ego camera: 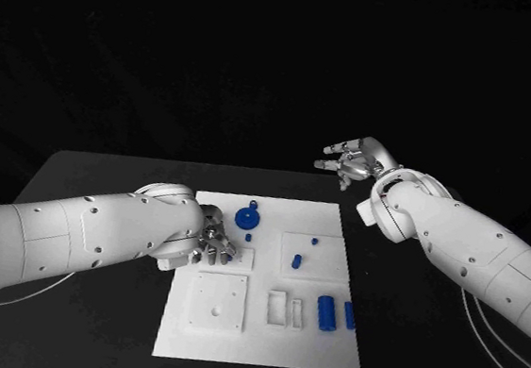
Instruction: Assemble the parts on the task board
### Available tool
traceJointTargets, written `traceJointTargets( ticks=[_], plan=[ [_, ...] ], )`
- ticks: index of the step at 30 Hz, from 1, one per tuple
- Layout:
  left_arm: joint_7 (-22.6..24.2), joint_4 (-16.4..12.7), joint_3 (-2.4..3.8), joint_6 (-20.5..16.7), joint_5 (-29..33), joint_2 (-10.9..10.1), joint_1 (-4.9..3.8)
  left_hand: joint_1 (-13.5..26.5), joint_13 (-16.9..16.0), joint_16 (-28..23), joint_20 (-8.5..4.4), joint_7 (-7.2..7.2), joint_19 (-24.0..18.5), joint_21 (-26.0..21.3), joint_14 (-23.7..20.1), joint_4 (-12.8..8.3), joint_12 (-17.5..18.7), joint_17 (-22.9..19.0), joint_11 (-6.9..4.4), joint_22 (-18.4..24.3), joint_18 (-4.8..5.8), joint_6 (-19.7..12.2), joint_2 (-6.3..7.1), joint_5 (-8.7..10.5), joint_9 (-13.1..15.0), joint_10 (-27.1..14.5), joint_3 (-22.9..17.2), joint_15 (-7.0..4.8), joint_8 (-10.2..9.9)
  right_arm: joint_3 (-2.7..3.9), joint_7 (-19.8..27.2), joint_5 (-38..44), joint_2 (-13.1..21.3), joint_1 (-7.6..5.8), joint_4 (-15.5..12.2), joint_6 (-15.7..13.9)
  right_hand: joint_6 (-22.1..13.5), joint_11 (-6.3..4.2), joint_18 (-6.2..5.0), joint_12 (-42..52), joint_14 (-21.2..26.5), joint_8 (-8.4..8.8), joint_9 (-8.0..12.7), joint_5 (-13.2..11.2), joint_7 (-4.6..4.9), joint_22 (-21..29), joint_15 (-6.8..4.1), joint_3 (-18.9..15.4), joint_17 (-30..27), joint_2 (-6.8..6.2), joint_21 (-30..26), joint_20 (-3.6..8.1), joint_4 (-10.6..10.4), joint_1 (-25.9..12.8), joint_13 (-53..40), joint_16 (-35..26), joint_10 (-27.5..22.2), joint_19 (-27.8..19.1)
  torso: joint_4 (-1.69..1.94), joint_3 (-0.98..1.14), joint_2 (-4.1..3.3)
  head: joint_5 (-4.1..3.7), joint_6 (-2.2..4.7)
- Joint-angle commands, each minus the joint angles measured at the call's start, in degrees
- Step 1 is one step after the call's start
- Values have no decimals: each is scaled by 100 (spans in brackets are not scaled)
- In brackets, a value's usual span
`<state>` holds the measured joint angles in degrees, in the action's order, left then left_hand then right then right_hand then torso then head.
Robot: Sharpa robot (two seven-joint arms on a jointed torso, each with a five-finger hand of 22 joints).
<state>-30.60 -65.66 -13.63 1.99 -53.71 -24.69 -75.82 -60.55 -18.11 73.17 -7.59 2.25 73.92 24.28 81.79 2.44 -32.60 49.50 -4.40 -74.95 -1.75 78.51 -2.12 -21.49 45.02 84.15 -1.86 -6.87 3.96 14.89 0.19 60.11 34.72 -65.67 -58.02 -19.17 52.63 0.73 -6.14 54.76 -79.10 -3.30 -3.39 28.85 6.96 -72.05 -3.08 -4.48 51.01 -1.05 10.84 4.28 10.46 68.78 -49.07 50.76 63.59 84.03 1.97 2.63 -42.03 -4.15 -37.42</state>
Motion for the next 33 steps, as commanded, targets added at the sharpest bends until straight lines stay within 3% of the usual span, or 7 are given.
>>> traceJointTargets(
  ticks=[1,6,9,13,16,24,33],
  plan=[
    [18,-30,14,-34,-59,-45,0,11,4,-18,-1,25,30,-18,-27,68,17,-3,-10,-103,55,27,43,221,-3,269,26,-28,-3,4,23,20,6,9,-5,54,-25,0,-82,19,38,-8,-3,3,0,9,-18,0,-7,13,-18,-1,16,-25,9,-22,-40,179,0,-2,-3,-1,1],
    [27,-96,118,-40,-33,-156,-4,163,14,-48,-8,6,26,-28,-41,278,40,-43,3,-100,62,29,249,773,-16,268,133,-28,-8,4,28,14,25,20,-3,44,-50,2,-83,21,37,-8,-3,9,2,11,-17,-9,-8,8,-20,-2,-5,-48,10,-23,-38,180,0,-1,2,-13,14],
    [26,-149,231,-28,56,-233,-27,229,22,-86,-17,-20,12,-46,-74,636,84,-101,16,-101,76,-33,616,1133,-141,268,-169,-24,-18,4,30,6,39,26,0,41,-56,3,-83,22,37,-8,-3,10,3,12,-17,-11,-8,7,-20,-2,-13,-56,10,-23,-38,182,3,-3,4,-12,18],
    [19,-222,382,-19,235,-339,-97,132,18,-151,-32,-97,3,-68,-119,1193,165,-214,45,-104,94,-199,995,1345,-521,264,-362,-23,-15,4,31,0,58,33,6,36,-56,3,-83,22,37,-8,-3,10,3,12,-17,-11,-8,7,-20,-2,-13,-56,10,-23,-38,182,10,-3,3,-8,31],
    [9,-269,480,14,359,-421,-182,65,13,-197,-44,-125,-13,-92,-162,1304,248,-296,49,-101,100,-271,1048,1353,-774,252,-324,-31,-17,4,32,-4,70,37,11,35,-70,3,-84,23,38,-7,-2,21,3,14,-17,-15,-9,1,-27,-3,-30,-61,10,-24,-38,181,10,-3,3,10,48],
    [27,-103,572,263,585,-565,-449,92,-47,-563,0,-324,-64,-319,-458,639,762,-1168,117,-86,95,-998,587,1238,-1290,190,-123,37,0,4,46,-24,98,42,9,40,-70,3,-84,23,38,-7,-2,21,3,14,-17,-15,-9,1,-27,-3,-30,-61,10,-24,-38,181,4,1,-7,64,91],
    [165,650,582,463,508,-361,-535,94,-134,-539,29,-402,-31,-437,-513,435,856,-1350,155,-99,78,-1247,446,1227,-1680,169,1,67,28,4,69,-37,133,43,-25,27,-72,3,-85,23,33,-8,-2,27,3,17,-17,-16,-11,-6,-20,-3,-56,-52,15,-24,-34,186,-7,0,-25,129,128]
  ],
)
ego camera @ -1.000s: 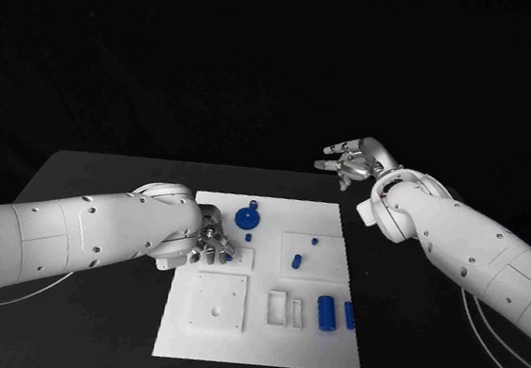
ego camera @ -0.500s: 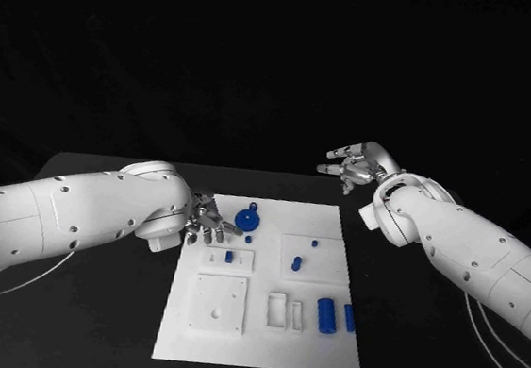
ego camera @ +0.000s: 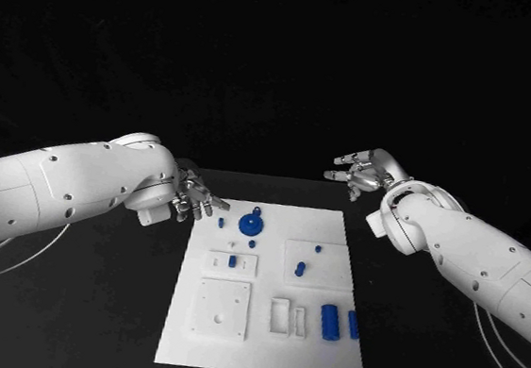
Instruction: Assemble the parts on the task board
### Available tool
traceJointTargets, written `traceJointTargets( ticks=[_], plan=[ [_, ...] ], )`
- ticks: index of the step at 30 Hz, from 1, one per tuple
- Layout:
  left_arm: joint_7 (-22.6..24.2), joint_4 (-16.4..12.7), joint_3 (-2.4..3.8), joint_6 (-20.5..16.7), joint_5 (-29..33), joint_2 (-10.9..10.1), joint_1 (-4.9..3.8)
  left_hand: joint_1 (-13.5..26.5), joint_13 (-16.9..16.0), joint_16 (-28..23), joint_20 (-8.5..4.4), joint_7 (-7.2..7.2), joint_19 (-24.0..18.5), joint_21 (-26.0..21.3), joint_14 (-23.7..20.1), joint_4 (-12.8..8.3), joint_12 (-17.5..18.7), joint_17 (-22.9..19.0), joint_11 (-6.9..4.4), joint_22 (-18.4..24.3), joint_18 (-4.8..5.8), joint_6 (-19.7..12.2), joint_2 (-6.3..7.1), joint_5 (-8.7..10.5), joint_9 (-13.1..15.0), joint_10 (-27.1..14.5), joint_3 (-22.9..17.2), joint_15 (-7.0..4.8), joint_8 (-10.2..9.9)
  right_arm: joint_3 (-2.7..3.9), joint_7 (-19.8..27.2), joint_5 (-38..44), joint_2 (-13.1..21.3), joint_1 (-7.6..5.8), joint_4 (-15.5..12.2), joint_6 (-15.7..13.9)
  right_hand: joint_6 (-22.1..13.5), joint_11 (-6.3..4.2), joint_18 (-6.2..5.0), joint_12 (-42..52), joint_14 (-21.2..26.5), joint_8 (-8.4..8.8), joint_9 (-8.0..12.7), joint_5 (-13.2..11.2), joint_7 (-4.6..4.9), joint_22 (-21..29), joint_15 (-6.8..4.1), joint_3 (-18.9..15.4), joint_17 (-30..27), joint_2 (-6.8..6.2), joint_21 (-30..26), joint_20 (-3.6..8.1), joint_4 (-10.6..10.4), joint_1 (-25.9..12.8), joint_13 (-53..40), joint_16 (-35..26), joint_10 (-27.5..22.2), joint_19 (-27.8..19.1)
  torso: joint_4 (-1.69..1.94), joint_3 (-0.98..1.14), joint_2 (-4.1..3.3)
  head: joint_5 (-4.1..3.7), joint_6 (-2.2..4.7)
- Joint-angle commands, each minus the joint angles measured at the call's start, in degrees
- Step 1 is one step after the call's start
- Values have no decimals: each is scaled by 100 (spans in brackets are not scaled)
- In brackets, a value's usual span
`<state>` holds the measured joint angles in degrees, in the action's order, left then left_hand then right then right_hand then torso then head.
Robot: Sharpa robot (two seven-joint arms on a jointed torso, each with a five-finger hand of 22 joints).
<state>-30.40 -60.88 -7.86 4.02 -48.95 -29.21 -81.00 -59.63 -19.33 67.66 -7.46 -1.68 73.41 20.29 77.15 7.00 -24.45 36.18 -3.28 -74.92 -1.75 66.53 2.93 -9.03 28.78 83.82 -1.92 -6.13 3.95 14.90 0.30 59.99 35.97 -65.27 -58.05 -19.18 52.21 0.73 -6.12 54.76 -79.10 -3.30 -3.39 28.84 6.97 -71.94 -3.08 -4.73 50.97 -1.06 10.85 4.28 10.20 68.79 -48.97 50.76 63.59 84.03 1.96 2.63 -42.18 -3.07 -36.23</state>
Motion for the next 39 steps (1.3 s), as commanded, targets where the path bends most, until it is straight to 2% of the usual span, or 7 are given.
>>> traceJointTargets(
  ticks=[1,10,20,22,28,36,39],
  plan=[
    [165,269,5,287,9,138,-19,5,-13,12,17,-12,21,-41,-51,-19,44,-22,44,-102,77,-55,-58,-16,-67,201,9,-7,29,3,60,-26,10,2,-29,27,-30,2,-87,23,33,-8,-2,28,2,5,-17,10,-7,-6,-20,-3,-30,-52,5,-24,-33,186,-8,-2,-17,26,10],
    [311,1085,-9,543,-178,604,1,11,-32,29,34,-46,19,-65,-73,-10,61,-48,71,-104,68,-180,-76,11,-165,169,10,13,28,4,63,-28,43,2,-170,13,-28,2,-88,21,30,-8,-3,31,2,8,-18,14,-8,3,-24,-3,-40,-52,8,-26,-31,186,-42,-4,-104,71,58],
    [472,1820,-46,780,-581,1002,181,35,-43,40,50,-84,14,-90,-96,-99,85,-87,91,-105,57,-273,-189,18,-331,134,101,29,24,10,98,-38,113,-10,-360,-38,-74,3,-76,-82,82,-5,0,35,5,110,-9,20,-111,-14,-137,-18,-74,-52,102,-183,-51,122,-70,6,-200,68,98],
    [509,1931,-52,799,-621,1055,218,37,-39,39,52,-86,13,-94,-97,-104,92,-91,92,-104,55,-275,-200,18,-348,128,107,30,25,15,118,-61,124,-16,-388,-54,-120,-13,-24,-370,-41,-3,3,38,2,608,-18,51,-371,-34,-487,-14,-87,-39,484,-693,60,201,-84,8,-222,69,111],
    [595,2137,-59,828,-644,1157,296,34,-36,35,54,-88,12,-97,-102,-113,98,-96,94,-104,54,-284,-208,19,-362,121,112,31,23,24,196,-153,143,-35,-437,-102,-48,7,52,-606,109,-8,-3,31,6,1251,19,112,-554,-43,-706,-49,-77,-28,944,-1143,-12,53,-101,12,-264,72,131],
    [680,2283,-61,859,-497,1252,360,76,-29,43,59,-95,24,-127,-104,-128,110,-114,101,-105,50,-297,-243,35,-455,115,160,36,32,32,279,-302,135,-52,-451,-158,-132,69,155,-1384,20,-5,0,28,42,3909,142,178,-1597,-48,-682,-173,-50,8,2565,-2661,69,-285,-102,14,-282,67,126],
    [695,2301,-61,870,-426,1269,366,80,-29,44,59,-95,24,-127,-105,-123,110,-114,101,-105,50,-297,-244,37,-457,114,159,36,33,33,292,-327,126,-53,-443,-164,-147,71,167,-1373,-21,-5,1,36,46,4508,156,177,-1712,-39,-657,-181,-41,27,2791,-2817,44,-228,-97,13,-275,67,115]
  ],
)
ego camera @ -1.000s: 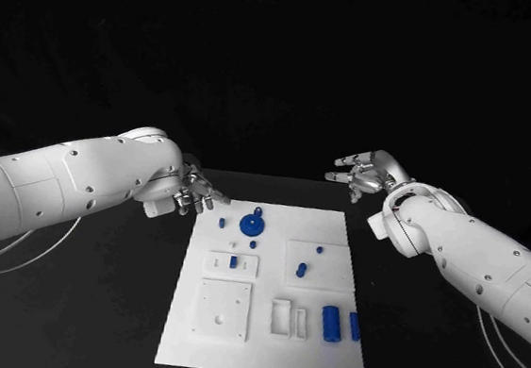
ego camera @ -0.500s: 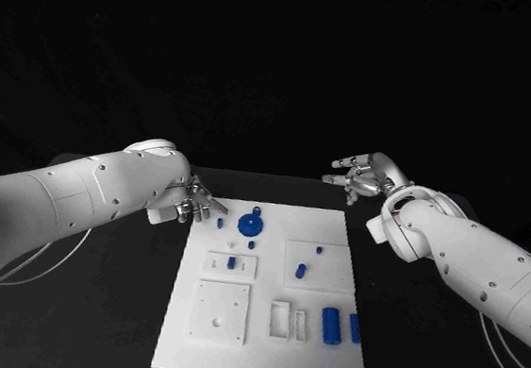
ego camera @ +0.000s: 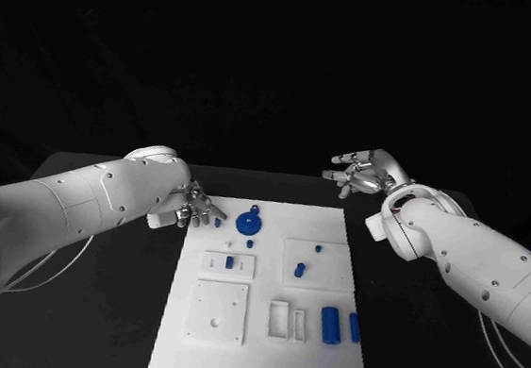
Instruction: Assemble the parts on the task board
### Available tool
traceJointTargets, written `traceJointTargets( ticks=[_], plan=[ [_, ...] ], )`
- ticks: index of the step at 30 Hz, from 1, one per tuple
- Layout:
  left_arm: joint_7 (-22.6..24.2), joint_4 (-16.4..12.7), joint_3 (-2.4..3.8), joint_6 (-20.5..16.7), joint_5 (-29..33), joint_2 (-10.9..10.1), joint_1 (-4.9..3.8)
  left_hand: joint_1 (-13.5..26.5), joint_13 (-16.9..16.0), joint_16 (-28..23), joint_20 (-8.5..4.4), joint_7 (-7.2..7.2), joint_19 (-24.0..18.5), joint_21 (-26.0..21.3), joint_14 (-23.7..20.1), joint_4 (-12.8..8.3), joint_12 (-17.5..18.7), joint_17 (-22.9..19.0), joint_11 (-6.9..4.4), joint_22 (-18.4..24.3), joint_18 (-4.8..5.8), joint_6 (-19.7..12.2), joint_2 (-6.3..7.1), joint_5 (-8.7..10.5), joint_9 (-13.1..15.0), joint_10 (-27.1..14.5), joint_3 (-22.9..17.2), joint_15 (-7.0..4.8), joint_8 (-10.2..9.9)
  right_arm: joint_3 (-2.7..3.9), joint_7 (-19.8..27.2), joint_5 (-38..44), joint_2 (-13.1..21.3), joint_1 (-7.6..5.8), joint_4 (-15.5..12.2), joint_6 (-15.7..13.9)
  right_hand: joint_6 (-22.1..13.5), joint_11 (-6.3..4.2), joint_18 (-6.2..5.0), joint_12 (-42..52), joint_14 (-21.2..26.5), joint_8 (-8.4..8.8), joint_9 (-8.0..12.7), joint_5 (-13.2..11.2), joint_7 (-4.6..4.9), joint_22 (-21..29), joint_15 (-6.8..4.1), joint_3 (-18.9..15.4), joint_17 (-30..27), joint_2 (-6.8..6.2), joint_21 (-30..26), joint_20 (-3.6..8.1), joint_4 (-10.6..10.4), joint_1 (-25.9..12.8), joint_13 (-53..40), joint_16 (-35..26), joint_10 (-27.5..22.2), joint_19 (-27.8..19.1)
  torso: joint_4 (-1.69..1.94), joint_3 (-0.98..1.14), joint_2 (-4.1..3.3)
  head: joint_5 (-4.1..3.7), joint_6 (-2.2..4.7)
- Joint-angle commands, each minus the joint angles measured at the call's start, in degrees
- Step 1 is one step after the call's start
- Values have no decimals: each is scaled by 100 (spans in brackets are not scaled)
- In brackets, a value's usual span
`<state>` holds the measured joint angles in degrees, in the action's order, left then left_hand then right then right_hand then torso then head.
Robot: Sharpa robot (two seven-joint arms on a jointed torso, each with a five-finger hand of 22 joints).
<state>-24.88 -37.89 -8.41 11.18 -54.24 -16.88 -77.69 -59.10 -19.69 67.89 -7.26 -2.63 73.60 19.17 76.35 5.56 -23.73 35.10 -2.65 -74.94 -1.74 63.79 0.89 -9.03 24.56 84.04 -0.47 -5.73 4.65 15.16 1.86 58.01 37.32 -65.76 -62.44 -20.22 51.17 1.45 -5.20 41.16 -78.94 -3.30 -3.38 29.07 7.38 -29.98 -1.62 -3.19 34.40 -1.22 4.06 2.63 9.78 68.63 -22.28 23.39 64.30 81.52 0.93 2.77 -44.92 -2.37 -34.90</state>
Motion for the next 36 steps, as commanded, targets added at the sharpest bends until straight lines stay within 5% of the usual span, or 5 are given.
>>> traceJointTargets(
  ticks=[1,9,25,36],
  plan=[
    [146,7,-6,159,120,41,36,32,7,22,40,-1,4,-17,-26,27,38,-5,39,-103,49,-23,-43,39,-38,90,13,-4,-36,7,138,-133,-12,-5,-2,-61,-48,6,78,-17,-34,-4,0,12,6,427,13,22,-75,-22,33,-19,1,41,166,-109,-31,29,4,-1,1,-1,-19],
    [164,19,-5,196,199,64,39,34,8,26,42,-7,3,-19,-29,35,40,-6,43,-104,49,-40,-60,44,-57,82,6,0,-45,8,135,-147,-29,-6,13,-55,-45,19,89,-30,-37,1,2,8,7,953,20,19,-152,-18,155,-27,18,43,346,-200,-21,46,0,-2,4,-6,-28],
    [192,22,-4,278,284,94,40,-489,67,58,41,-9,-5,-21,-36,-493,105,-2,48,-106,50,-6,-563,-42,-196,48,152,-3,-47,9,101,-150,-69,-6,56,-6,-59,17,90,-50,-38,-4,1,11,11,1254,28,20,-196,-5,294,-33,34,42,425,-243,-17,6,3,0,-5,-33,-22],
    [197,31,-4,258,312,99,40,-695,83,60,41,-4,-10,-18,-39,-588,127,-1,48,-107,52,-16,-683,-35,-209,39,91,-4,-46,9,66,-146,-93,-6,85,50,-57,19,91,-53,-34,-4,1,16,11,1297,30,23,-203,1,313,-35,39,45,434,-252,-21,-6,2,-3,-7,-39,-22]
  ],
)
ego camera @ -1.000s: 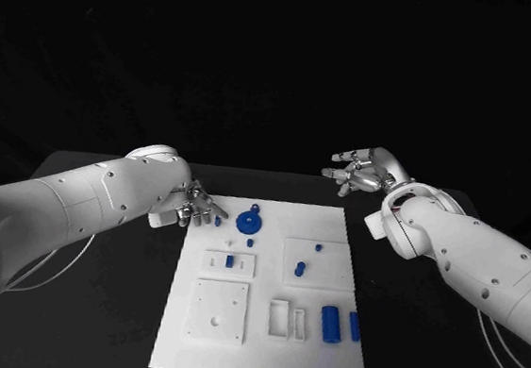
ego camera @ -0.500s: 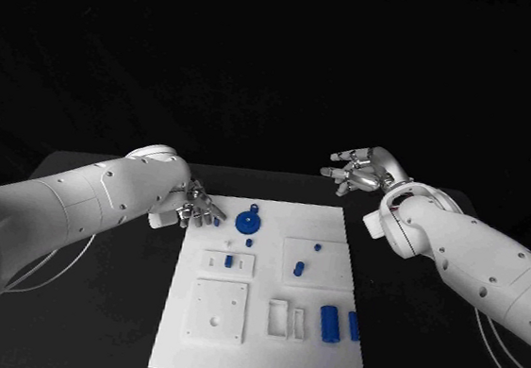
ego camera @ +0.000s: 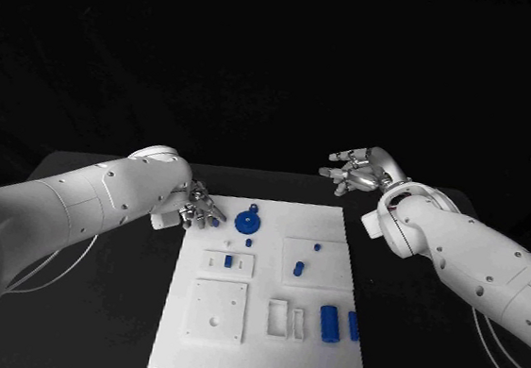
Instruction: Assemble the parts on the task board
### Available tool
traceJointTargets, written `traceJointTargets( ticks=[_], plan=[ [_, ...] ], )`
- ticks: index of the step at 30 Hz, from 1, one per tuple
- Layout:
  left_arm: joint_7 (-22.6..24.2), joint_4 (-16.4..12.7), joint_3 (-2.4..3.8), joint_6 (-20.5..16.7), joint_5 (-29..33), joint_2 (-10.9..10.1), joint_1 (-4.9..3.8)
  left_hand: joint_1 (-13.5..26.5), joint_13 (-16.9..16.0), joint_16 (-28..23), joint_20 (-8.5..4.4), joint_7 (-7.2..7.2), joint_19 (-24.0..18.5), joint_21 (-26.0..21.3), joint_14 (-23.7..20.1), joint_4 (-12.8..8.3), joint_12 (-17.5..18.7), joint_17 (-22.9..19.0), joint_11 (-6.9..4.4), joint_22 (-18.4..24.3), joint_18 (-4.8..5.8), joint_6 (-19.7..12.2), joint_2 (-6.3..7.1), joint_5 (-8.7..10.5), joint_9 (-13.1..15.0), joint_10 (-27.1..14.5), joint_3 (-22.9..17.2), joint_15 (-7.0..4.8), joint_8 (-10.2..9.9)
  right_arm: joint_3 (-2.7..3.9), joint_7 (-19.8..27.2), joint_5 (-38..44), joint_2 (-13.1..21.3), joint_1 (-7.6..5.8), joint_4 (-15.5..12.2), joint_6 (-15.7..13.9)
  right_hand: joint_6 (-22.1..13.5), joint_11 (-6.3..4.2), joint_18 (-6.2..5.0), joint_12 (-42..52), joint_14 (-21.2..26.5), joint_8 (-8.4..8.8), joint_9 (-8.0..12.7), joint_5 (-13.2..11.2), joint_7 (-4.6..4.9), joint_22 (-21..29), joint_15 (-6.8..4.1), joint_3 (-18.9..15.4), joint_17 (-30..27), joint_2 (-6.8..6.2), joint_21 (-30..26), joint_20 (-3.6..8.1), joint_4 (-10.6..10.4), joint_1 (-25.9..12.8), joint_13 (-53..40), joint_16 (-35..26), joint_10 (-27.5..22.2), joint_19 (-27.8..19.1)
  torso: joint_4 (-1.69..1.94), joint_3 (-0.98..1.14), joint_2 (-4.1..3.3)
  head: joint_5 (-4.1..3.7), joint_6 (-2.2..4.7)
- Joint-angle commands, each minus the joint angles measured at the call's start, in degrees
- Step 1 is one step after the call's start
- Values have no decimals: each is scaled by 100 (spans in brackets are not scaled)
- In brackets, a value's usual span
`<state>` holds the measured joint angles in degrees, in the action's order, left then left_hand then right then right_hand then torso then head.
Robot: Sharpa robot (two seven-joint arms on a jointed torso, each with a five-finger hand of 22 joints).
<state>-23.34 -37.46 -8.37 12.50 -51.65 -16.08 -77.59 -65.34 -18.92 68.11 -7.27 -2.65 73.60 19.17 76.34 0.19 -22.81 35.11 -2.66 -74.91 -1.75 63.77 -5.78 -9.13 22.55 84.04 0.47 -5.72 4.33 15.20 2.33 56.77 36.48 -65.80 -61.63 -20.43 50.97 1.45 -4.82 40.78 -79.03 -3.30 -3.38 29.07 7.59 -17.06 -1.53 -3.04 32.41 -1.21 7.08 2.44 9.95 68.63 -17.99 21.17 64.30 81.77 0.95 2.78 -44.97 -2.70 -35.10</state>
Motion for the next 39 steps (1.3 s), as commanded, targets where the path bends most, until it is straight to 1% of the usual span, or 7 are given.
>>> traceJointTargets(
  ticks=[1,9,11,17,21,24,39],
  plan=[
    [42,-13,-8,124,54,18,30,-89,6,39,41,1,-10,-18,-39,-60,36,-2,47,-110,53,-11,-19,-23,-7,40,-8,-4,-12,5,15,-23,-11,-2,8,75,-37,19,53,-14,-24,-4,1,16,-9,5,21,8,-4,1,12,-17,21,44,5,-30,-21,-31,1,-4,-3,-6,-3],
    [23,-24,-7,92,71,9,30,-185,29,49,21,74,-17,-3,-44,-124,61,8,21,-113,72,48,-52,-120,351,54,21,-26,179,5,4,-21,-25,-2,32,95,-33,21,54,-18,-17,-3,1,14,-8,36,25,7,-12,7,23,-20,24,39,12,-39,-26,-41,0,-5,0,-6,2],
    [13,-27,-7,87,76,4,30,-217,31,59,8,115,-18,9,-40,-168,64,17,-2,-113,82,1,-61,-400,677,64,-3,-35,310,5,2,-20,-29,-2,36,99,-29,21,54,-18,-16,-4,1,14,-8,42,25,6,-14,8,25,-20,25,39,13,-41,-27,-43,1,-5,-3,-4,3],
    [-9,-36,-6,69,128,-4,31,-203,13,108,-8,168,-28,48,-25,-189,43,94,-26,-113,97,-81,-41,-483,1434,79,-59,-55,482,5,0,-20,-42,-2,45,110,-14,22,54,-18,-14,-6,-1,13,-8,66,26,4,-20,10,34,-22,29,38,17,-47,-29,-49,-1,-2,-3,-6,2],
    [-14,-46,-6,46,170,-4,32,-235,-9,183,-31,246,-29,82,2,-256,15,208,-59,-116,114,-137,-10,-578,2093,104,-119,-82,786,5,-1,-20,-50,-2,55,123,-5,23,54,-17,-13,-6,-1,14,-9,95,29,-4,-27,18,44,-25,21,22,20,-54,-33,-53,-4,0,-3,-8,3],
    [-24,-54,-6,20,188,-4,32,-237,-26,226,-44,282,-33,118,24,-304,-4,280,-76,-117,123,-196,20,-839,2522,120,-225,-94,946,5,-2,-20,-60,-2,65,132,-5,23,54,-17,-13,-6,-1,14,-9,95,29,-4,-27,18,44,-25,21,22,20,-54,-33,-53,-3,2,-4,-7,2],
    [-52,-75,-6,-76,207,-3,34,-137,-101,400,-65,327,-68,289,95,-527,-100,550,-100,-118,117,-171,144,-1529,3531,193,-865,-122,1058,5,-10,-20,-85,-1,96,164,10,26,55,-16,-8,-8,-2,19,-9,145,32,-9,-39,24,57,-29,12,16,26,-65,-42,-64,1,1,-5,-15,4]
  ],
)
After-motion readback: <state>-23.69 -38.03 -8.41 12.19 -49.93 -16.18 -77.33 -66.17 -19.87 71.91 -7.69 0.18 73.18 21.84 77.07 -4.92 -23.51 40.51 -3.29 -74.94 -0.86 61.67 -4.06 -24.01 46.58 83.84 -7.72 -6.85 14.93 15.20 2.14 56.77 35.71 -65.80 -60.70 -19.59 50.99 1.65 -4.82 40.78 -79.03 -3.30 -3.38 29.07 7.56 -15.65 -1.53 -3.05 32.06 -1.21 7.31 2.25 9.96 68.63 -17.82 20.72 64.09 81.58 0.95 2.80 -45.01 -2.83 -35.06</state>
